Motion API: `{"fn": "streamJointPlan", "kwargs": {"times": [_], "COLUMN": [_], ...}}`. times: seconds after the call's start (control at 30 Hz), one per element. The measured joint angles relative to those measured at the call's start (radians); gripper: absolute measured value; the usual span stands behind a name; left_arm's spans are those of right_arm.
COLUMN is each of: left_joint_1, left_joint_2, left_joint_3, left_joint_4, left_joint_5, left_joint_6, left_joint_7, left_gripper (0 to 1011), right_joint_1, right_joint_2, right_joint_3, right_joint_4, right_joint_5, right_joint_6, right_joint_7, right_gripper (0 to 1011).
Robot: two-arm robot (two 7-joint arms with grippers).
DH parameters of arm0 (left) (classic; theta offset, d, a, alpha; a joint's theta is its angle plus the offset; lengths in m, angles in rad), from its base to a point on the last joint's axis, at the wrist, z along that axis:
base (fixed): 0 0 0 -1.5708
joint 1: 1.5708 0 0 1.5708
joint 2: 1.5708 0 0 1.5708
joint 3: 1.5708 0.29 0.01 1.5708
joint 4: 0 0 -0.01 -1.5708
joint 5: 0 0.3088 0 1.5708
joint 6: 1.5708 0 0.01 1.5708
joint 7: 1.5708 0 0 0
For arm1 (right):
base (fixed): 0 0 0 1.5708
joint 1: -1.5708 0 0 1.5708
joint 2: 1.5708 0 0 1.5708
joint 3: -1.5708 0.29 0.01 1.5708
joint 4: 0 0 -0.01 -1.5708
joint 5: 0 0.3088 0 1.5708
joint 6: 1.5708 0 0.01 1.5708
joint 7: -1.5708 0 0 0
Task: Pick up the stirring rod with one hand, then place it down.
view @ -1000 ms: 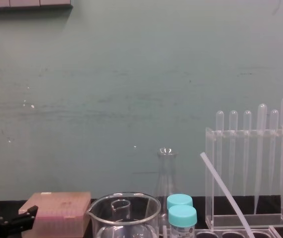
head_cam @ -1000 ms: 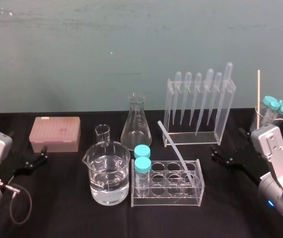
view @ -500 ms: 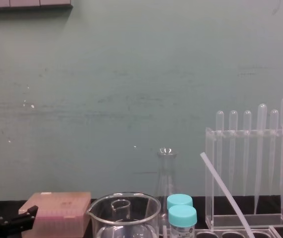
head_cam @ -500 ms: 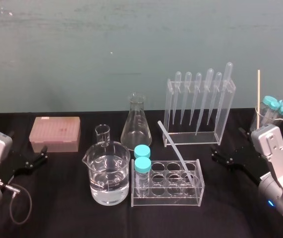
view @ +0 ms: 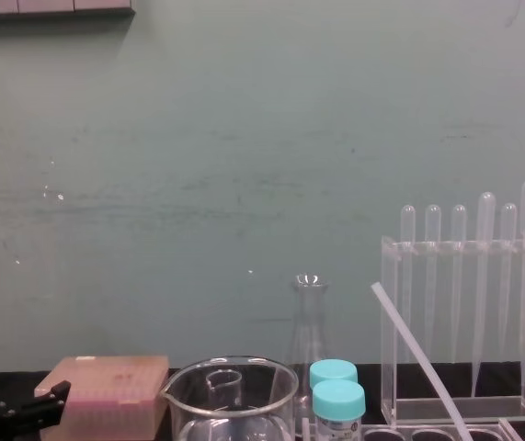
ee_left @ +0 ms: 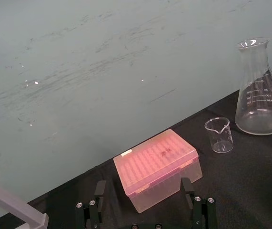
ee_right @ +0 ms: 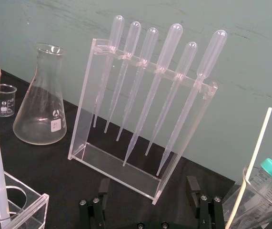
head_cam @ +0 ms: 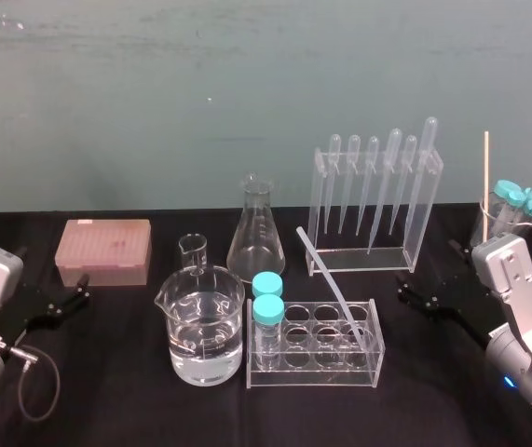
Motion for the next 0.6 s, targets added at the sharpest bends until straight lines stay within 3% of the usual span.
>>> {"fn": "streamJointPlan", "kwargs": {"times": [0.6], "left_joint_1": [0.0], "left_joint_2": [0.0], "left_joint_3": [0.0], "left_joint_4": [0.0], "left_joint_5": [0.0], "left_joint_6": [0.0], "left_joint_7": [0.0], "left_gripper": [1000], "right_joint_1": [0.0], "right_joint_2": [0.0], "right_joint_3": [0.0], "right_joint_4": [0.0], "right_joint_5": [0.0], "right_joint_6": [0.0], "right_joint_7": [0.0], "right_gripper": [1003]}}
